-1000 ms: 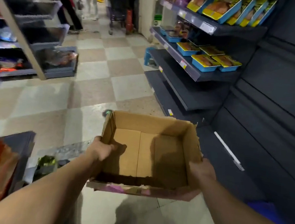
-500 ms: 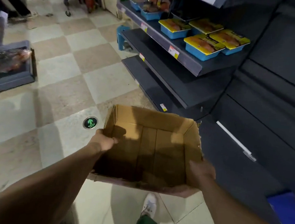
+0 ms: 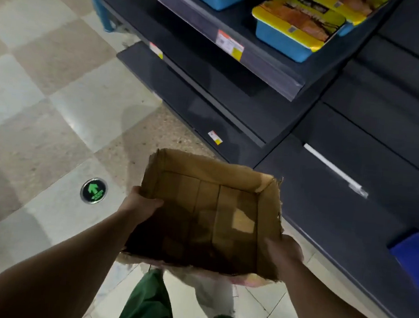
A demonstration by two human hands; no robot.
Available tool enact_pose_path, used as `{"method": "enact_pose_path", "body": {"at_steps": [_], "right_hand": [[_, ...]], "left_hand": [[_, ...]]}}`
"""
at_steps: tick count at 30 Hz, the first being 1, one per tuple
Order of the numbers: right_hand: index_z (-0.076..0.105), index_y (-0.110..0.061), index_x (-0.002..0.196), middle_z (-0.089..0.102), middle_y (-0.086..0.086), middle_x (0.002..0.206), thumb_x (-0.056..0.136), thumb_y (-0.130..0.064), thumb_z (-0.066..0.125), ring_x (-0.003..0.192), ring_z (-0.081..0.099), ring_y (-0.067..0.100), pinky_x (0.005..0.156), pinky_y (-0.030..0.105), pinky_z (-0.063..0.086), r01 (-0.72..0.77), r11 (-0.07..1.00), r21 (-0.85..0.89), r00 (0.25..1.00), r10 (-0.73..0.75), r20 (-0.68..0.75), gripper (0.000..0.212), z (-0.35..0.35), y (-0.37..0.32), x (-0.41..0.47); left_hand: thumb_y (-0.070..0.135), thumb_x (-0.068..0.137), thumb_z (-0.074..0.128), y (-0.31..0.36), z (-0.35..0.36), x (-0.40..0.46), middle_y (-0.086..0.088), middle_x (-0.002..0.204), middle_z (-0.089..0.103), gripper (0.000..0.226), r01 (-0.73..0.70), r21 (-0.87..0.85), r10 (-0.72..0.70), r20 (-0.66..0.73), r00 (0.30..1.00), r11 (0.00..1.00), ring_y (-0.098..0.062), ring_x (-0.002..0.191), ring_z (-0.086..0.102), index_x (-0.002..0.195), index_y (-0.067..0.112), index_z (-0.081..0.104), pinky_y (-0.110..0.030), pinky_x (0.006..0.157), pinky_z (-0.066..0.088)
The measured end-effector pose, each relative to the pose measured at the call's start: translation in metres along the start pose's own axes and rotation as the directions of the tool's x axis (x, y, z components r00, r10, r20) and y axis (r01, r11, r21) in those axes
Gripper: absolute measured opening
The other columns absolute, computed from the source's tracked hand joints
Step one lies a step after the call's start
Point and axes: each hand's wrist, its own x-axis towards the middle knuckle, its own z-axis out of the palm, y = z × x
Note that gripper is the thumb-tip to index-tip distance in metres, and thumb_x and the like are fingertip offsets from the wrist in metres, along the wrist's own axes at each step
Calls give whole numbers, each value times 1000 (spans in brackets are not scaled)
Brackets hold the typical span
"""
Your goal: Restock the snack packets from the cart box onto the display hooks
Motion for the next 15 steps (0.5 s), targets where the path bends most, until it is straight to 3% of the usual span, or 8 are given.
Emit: {"method": "enact_pose_path", "body": {"at_steps": [5,7,11,15], "right_hand": [[56,-12,124,60,11,105,88,-37,55,98,58,34,87,42,53,-217,961,169,975,220,-1,44,46,-22,35],[58,-14,122,62,11,106,86,-36,57,99,59,34,91,47,52,-266,944,195,963,269,9,42,67,-28,54],[58,-13,120,62,12,110,88,-37,54,104,58,34,96,50,50,-285,932,223,957,289,13,40,103,-36,96],[45,-19,139,58,11,125,89,-35,60,112,55,35,97,45,48,-230,944,237,973,229,33,55,134,-37,137]], "left_hand": [[21,82,76,23,13,96,-7,95,58,57,-85,110,72,113,991,990,-23,80,55,130,3,49,-32,65,44],[17,82,77,26,23,131,-6,93,56,52,-126,162,105,135,985,979,-21,81,54,126,2,53,-28,63,41],[20,80,79,23,46,199,-13,107,65,51,-157,230,115,185,976,960,-26,90,59,122,0,57,-32,72,47],[19,80,79,25,69,246,-21,130,57,72,-189,245,160,131,978,951,-36,117,56,140,4,43,-38,87,45]]}}
